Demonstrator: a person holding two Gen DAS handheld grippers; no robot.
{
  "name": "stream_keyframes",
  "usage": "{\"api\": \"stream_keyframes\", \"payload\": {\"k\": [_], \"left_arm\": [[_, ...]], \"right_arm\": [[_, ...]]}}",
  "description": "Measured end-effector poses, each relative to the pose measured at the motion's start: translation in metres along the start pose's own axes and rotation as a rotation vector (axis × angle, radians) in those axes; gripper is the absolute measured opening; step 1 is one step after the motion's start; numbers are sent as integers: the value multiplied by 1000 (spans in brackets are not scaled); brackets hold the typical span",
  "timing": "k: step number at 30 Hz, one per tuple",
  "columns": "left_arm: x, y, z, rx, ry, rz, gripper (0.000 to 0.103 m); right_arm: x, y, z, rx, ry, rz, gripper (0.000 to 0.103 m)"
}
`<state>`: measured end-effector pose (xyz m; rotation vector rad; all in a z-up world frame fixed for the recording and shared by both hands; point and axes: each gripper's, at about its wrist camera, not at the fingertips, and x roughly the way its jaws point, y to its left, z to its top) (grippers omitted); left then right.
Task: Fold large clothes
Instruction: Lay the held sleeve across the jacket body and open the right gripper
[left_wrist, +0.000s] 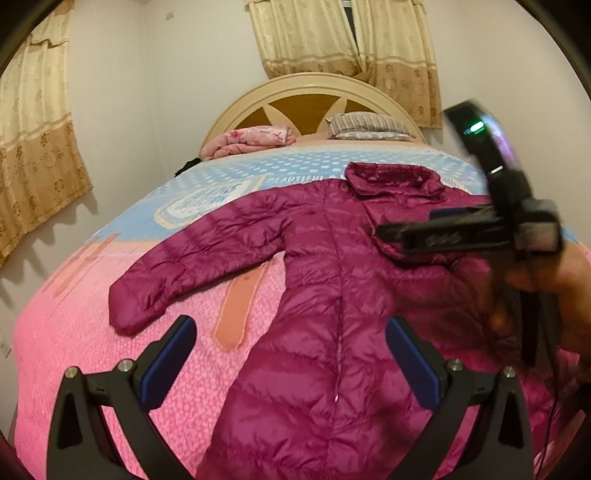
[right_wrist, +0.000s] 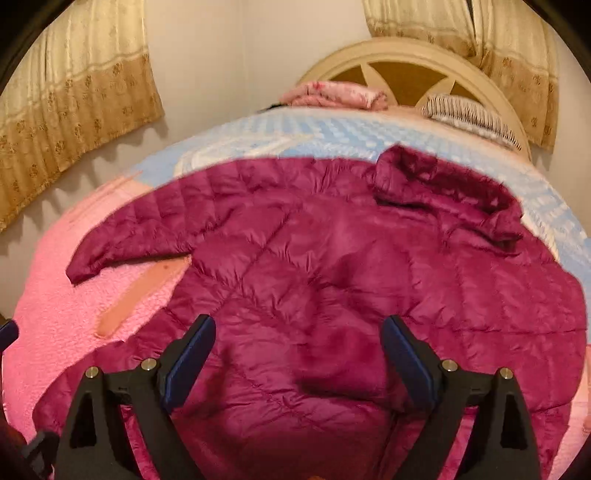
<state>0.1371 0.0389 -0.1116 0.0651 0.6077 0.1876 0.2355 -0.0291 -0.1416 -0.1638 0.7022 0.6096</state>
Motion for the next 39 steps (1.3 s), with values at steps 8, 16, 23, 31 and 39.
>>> {"api": "stream_keyframes", "payload": {"k": [8,16,23,31,39], "left_arm": [[28,-30,59,23,-13,-72,103],[106,-101,94,121,37,-60,103],[166,-113,74,195,150,50,103],[183,-117,60,188,201,48,103],[192,-110,59,137,236,-32,103]], "right_arm": [[-63,-83,6,111,-83,-272,92],[-26,-196,-28,386,45,-398,92],[11,-204,-46,369,170,-375,92],[-17,-189,-32,395,154,-465,92],[-7,-131,-26,312,89,-453,92]]}}
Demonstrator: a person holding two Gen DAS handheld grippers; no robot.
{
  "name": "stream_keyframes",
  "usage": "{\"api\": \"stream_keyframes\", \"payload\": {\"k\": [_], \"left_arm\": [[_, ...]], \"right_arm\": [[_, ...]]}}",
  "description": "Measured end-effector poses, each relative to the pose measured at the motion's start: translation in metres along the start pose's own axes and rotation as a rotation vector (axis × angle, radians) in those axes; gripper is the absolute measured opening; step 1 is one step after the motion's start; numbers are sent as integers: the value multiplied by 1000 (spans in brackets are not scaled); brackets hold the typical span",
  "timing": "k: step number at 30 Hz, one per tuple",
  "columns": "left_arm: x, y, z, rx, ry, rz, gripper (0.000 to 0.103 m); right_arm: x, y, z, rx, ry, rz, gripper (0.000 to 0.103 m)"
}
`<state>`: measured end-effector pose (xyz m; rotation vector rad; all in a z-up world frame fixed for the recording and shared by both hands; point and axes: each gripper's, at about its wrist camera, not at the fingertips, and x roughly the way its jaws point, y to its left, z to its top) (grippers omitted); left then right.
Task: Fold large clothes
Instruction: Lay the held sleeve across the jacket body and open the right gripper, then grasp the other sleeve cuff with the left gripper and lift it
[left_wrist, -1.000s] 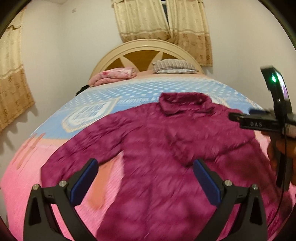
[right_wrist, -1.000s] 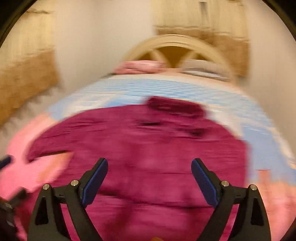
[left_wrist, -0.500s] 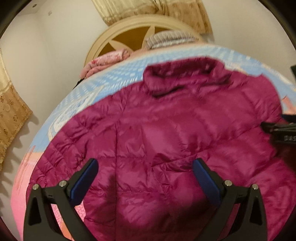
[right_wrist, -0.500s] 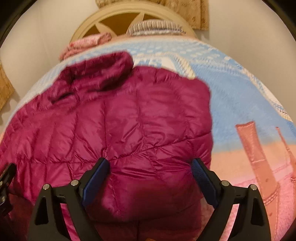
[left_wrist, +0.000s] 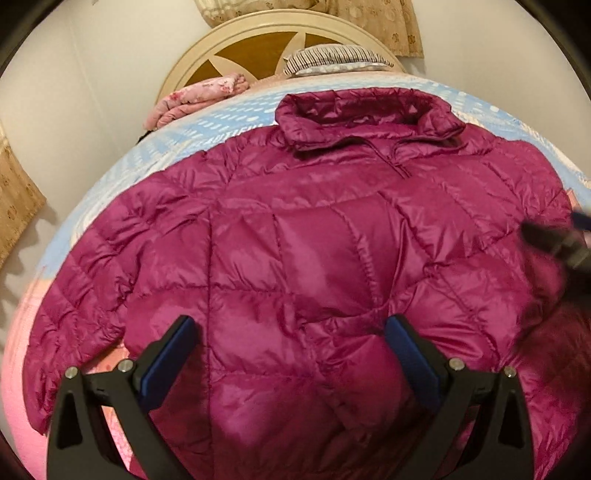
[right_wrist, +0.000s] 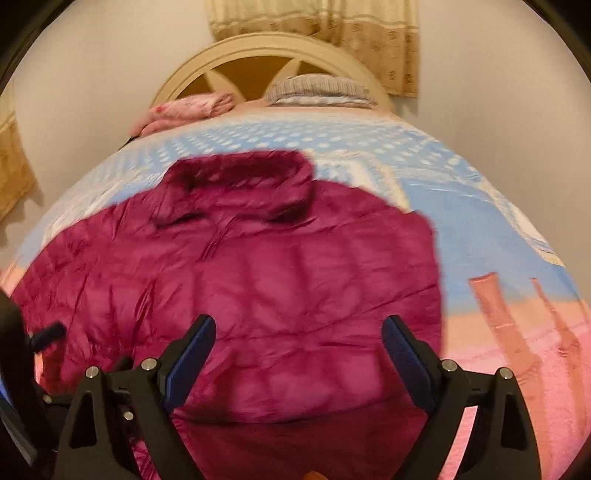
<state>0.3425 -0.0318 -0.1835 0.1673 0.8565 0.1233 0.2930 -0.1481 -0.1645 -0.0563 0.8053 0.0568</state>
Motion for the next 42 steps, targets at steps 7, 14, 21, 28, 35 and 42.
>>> {"api": "stream_keyframes", "payload": {"k": [7,14,21,28,35,42], "left_arm": [[3,5,1,-27,7,-43,103],[-53,55,-16,-83,-88,-4,103],[-84,172,-70,-196,-94,192,103],[-81,292,-129,-533,-26,216,103],[-69,317,-135,-688,-58,88,95],[-41,312,-134,-726,-5,27,52]], "right_arm": [[33,5,-22,-2,59,-21,93],[35,7,-23,4,45,-21,94],[34,6,-24,-3,43,-30,94],[32,6,-24,0,35,-28,94],[30,3,-26,14,27,-13,95],[30,2,-26,18,26,-9,95]]}}
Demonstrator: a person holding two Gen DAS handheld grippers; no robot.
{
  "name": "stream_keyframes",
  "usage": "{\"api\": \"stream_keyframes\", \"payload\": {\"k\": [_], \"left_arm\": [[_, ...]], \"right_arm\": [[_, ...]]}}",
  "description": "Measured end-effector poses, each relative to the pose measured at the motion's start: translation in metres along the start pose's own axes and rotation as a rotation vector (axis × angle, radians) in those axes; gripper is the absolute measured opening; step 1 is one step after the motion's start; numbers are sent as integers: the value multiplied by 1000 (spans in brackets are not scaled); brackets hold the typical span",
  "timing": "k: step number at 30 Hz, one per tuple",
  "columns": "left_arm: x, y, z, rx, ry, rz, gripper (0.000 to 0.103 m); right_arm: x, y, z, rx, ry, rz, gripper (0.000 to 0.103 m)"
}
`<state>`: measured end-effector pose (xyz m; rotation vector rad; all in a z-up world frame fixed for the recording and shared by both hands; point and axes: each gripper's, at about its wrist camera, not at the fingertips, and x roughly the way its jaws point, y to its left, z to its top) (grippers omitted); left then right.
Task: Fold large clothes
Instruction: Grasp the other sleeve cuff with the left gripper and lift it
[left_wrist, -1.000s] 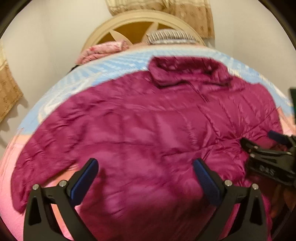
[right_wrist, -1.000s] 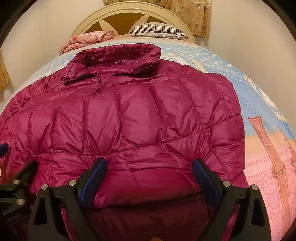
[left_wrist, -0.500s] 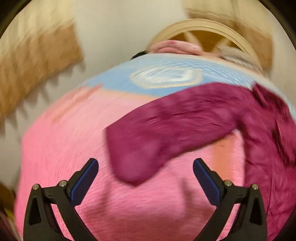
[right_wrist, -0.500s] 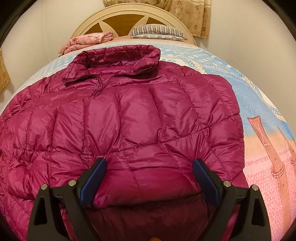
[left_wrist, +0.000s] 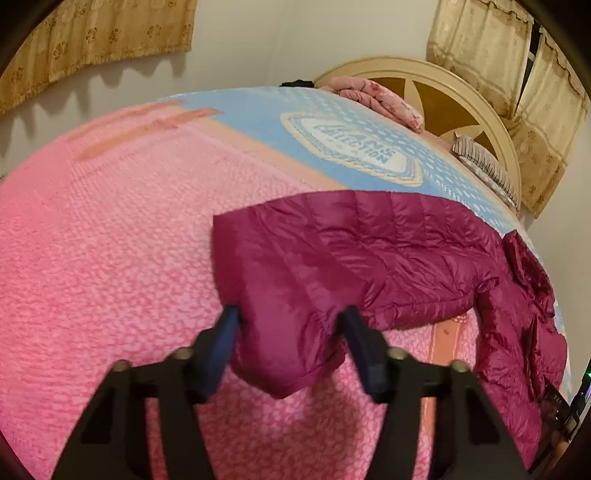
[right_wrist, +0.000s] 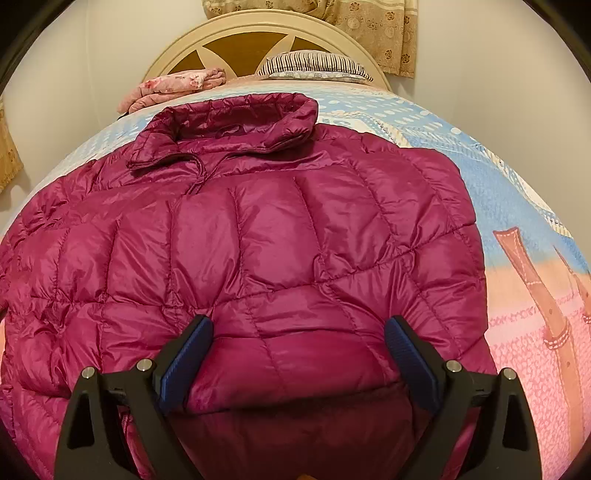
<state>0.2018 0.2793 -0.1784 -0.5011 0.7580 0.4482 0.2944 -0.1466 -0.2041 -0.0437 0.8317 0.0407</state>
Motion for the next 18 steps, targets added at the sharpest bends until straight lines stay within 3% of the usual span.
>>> {"api": "stream_keyframes", "payload": {"k": [2,5,18], "left_arm": [[-2,0,-1,7,-18,-4,24],[-14,3,4,8,-50,-66,13],[-96,-68,42,288,-321,-139,9]], "right_arm": [[0,0,0,-1,1,-1,95],[0,0,0,0,0,0,95],[0,0,0,0,0,0,95]]}}
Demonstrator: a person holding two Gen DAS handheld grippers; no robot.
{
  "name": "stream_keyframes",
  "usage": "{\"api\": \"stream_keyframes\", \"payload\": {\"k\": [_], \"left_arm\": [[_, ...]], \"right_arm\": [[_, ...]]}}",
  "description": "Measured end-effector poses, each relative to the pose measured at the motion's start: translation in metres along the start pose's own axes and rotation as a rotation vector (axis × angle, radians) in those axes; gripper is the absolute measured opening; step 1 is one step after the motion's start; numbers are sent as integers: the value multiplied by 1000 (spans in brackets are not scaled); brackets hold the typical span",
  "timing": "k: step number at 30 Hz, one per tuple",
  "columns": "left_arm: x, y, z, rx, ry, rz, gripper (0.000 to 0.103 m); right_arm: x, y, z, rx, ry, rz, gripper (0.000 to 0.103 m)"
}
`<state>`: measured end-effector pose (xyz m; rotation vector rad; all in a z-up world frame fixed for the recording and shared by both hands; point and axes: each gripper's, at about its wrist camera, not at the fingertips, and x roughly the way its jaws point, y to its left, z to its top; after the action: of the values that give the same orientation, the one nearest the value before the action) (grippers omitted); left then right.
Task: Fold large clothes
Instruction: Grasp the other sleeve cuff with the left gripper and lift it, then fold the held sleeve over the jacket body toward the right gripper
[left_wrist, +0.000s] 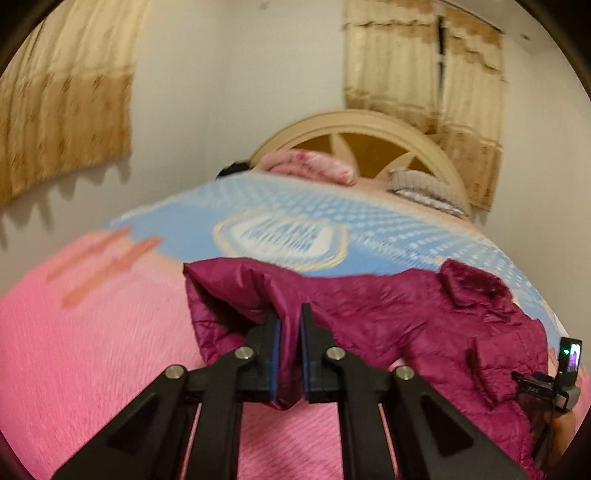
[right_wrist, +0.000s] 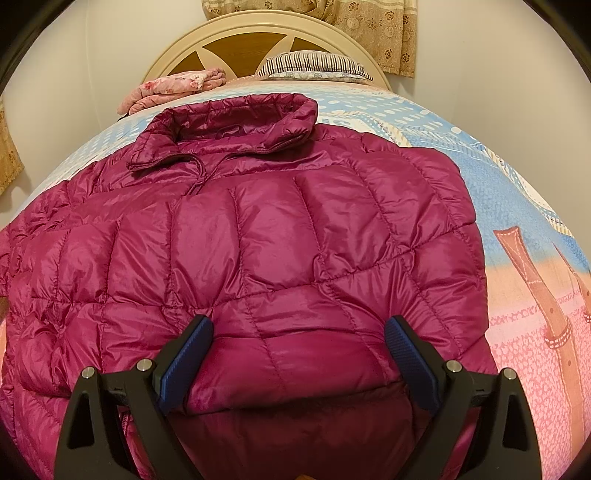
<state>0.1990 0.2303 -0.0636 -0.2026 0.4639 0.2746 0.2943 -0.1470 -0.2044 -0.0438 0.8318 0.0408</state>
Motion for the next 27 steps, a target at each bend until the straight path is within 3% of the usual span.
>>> {"api": "stream_keyframes", "payload": {"k": [7,16,20,21,22,24,25,26,27], "left_arm": [[-24,-52,28,130,-90,-104,9],[-32,-120,42,249,-97,-251,6],[-25,-139,27,290,-62,-238,9],[-22,-135,23,293,-50,-202,10],[-21,-137,20,297,-45,-179,15],[-18,-123,12,285,-28,-155,51],[-17,-113,9,271,-21,-128,83],[-19,-103,4,252,-29,-86,99],[-23,-88,-2,232,-42,-65,100]], "right_arm": [[0,0,0,0,-1,0,95],[-2,-4,1,29,1,59,98],[-3,-6,1,41,-6,75,98],[-3,-8,0,46,-9,81,98],[-4,-9,0,54,-12,90,98],[-4,-12,-1,64,-17,103,98],[-4,-13,-1,67,-18,107,98],[-4,-12,0,68,-19,109,98],[-4,-13,-1,68,-19,110,98]]}}
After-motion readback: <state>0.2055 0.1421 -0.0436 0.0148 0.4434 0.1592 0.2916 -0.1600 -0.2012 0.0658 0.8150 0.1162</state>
